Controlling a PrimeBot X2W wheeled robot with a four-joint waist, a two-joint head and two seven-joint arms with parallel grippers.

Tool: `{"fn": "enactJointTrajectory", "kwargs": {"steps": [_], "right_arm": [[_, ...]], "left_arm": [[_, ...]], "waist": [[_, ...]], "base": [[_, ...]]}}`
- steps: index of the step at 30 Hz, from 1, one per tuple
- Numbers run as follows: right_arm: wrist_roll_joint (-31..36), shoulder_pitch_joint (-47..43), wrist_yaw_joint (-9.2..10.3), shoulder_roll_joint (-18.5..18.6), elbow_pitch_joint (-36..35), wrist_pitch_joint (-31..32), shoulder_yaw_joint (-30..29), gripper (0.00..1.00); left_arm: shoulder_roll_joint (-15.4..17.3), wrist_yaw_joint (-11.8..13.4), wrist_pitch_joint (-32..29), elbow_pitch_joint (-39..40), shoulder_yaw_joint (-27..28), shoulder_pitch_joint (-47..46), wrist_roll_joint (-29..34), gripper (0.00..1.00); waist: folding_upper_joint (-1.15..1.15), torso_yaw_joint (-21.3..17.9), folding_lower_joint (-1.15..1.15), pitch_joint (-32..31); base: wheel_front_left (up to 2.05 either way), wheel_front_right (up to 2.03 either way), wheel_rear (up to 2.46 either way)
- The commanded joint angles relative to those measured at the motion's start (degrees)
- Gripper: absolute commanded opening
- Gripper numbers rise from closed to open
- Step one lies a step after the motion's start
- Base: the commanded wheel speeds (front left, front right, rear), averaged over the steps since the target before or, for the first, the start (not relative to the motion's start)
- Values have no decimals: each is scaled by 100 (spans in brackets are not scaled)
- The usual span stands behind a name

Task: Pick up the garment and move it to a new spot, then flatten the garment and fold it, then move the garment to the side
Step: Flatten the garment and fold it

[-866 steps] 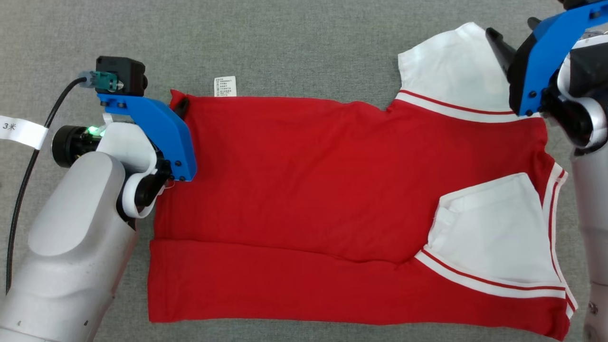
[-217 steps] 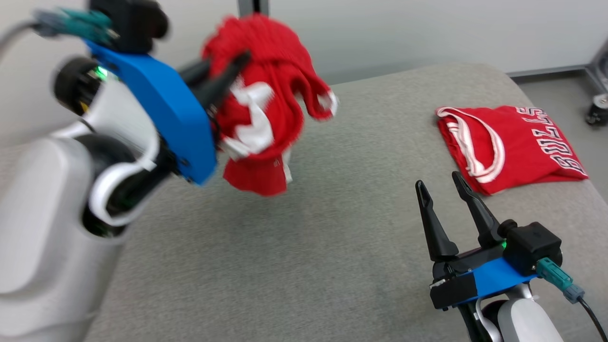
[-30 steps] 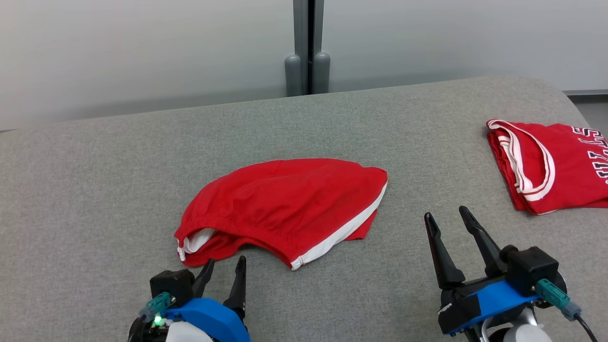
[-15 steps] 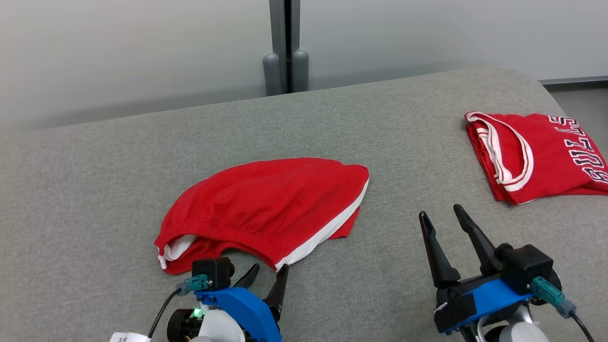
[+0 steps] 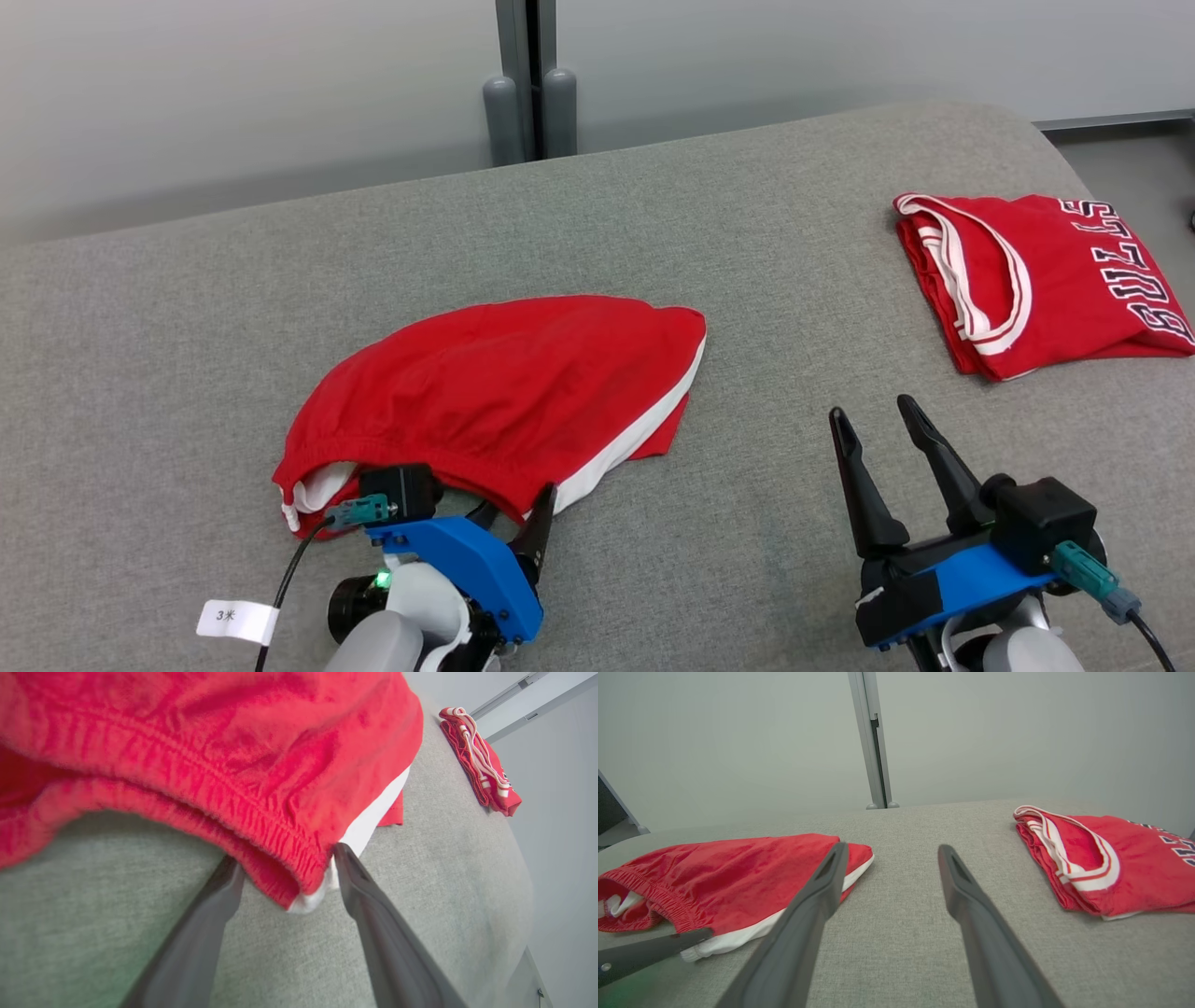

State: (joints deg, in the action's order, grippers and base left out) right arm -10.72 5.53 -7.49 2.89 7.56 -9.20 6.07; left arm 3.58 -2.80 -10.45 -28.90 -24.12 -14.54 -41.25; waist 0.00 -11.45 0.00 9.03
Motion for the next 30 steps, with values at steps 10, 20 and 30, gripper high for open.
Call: {"fn": "enactJointTrajectory", "kwargs": {"steps": [10, 20, 30], "right_arm": [[-53, 104, -2, -1, 26, -62, -69, 100], [-171, 257, -1, 0, 67, -111, 101, 100], [-284, 225, -2, -1, 254, -263, 109, 100]], "left_arm": [[-49, -350, 410, 479, -86, -806, -432, 0], [21, -453, -479, 733, 58, -2765, -1028, 0], [2, -484, -715, 1221, 52, -4075, -1919, 0]], "waist": [[0, 62, 0, 14], [0, -142, 0, 33], [0, -439, 0, 50]], "base": [[0, 0, 0], [0, 0, 0], [0, 0, 0]]}}
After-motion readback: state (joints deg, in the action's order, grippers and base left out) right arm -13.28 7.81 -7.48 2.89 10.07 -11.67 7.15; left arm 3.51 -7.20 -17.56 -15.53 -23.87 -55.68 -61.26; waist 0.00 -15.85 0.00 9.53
